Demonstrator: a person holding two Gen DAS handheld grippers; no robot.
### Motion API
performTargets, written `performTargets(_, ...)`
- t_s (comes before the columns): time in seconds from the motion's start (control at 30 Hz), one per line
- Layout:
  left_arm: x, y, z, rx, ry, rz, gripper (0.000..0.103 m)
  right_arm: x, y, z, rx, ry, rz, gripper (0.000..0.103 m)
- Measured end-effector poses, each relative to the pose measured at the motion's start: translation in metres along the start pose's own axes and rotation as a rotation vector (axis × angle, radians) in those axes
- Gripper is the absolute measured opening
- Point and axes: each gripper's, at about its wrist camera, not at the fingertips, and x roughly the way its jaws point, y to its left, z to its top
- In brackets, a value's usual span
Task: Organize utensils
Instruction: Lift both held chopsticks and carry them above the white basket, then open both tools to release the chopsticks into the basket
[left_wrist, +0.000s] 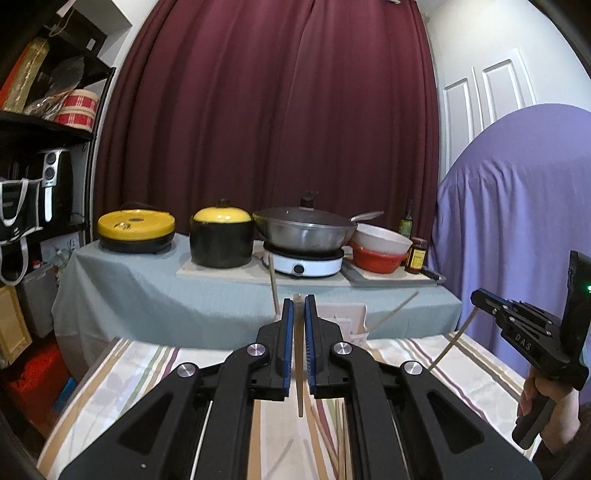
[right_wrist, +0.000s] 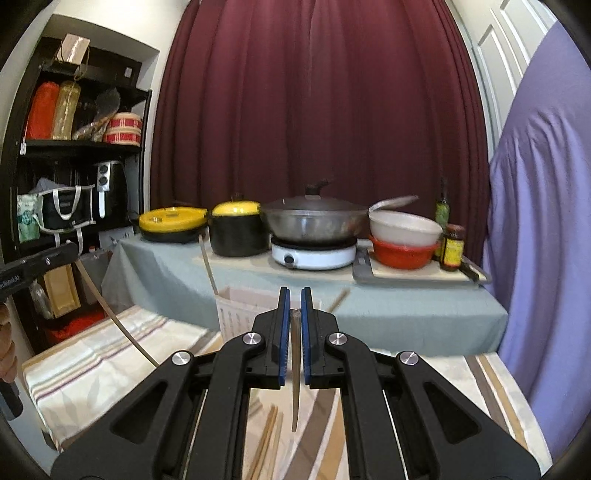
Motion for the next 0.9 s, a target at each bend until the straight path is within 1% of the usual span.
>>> performTargets(0.13, 0.014, 0.000, 0.024, -0.005, -0.031, -0.029, 0.007, 0.013, -0.004, 0.028, -0.010, -0.055, 0.018, 0.006)
performTargets(0.27, 0.029, -0.003, 0.049, 0.016, -0.090, -0.033, 0.007, 0.035, -0.010, 0.059, -0.009, -0.107, 0.033, 0.006)
performTargets(0.43, 0.062, -0.005, 0.079, 0.029, -0.141, -0.027, 0.007, 0.068, -0.017, 0.083, 0.003, -0.129, 0.044, 0.006)
performTargets(0.5, 0.075, -0.006, 0.085, 0.036, -0.146, -0.020, 0.007, 0.083, -0.020, 0.088, 0.003, -0.130, 0.044, 0.006)
performTargets(0.6, 0.101, -0.006, 0.086, 0.043, -0.125, -0.010, 0.007, 0.106, -0.019, 0.089, -0.005, -0.116, 0.041, 0.006)
performTargets(0.67, 0.118, -0.004, 0.081, 0.045, -0.091, -0.004, 0.007, 0.123, -0.021, 0.084, 0.002, -0.090, 0.045, 0.006)
performTargets(0.8, 0.149, 0.002, 0.060, 0.029, -0.008, 0.002, 0.007, 0.149, -0.022, 0.065, 0.016, -0.030, 0.049, 0.006)
performTargets(0.9, 0.163, 0.005, 0.047, 0.022, 0.035, 0.005, 0.007, 0.166, -0.020, 0.047, 0.023, 0.018, 0.052, 0.006)
